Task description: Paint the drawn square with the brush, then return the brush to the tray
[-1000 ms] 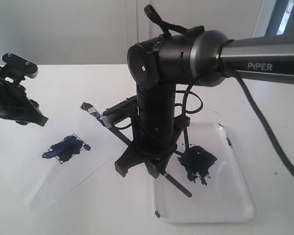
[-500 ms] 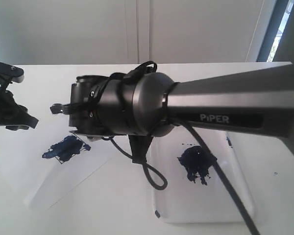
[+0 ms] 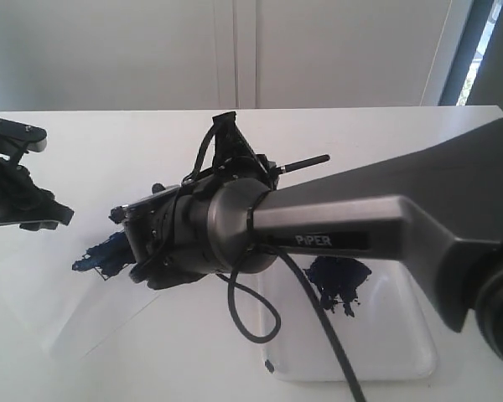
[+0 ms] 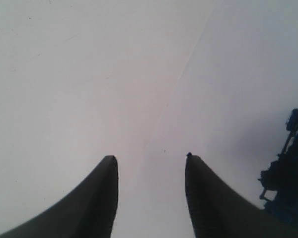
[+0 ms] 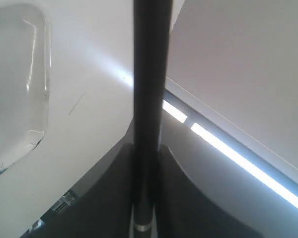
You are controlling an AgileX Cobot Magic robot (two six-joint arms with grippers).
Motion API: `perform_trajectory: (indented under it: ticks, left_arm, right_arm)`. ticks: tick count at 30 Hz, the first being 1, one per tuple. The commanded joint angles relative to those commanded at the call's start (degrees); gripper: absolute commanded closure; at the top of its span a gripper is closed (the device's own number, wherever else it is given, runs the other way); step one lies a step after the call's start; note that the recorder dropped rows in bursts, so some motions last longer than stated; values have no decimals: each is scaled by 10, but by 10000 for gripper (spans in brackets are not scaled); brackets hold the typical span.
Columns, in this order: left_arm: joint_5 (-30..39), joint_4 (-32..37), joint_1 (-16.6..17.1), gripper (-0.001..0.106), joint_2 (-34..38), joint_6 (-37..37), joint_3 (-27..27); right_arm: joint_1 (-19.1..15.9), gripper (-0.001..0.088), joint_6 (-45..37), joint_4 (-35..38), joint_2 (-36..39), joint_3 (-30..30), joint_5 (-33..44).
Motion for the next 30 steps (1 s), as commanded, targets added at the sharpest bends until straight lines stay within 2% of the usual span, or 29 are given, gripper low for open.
perform_trajectory:
  ticks: [3,7,9,19,30]
  left_arm:
    - [14,-1,-16,570,0,6,-16]
    - [23,-1,-46,570,1,53,-26]
    - [23,-1,-50,570,2,63,-26]
    - [40,-3,-51,570,5,62,-26]
    - [46,-3,-51,570,25,62,-26]
  right_arm:
    - [0,868,0,-19,10,0,0]
    - [0,868,0,-24,20,0,0]
    - [0,868,0,-31,24,0,0]
    - [-1,868,30,-79,31,0,0]
    - [-17,868,52,-99,39,-3,0]
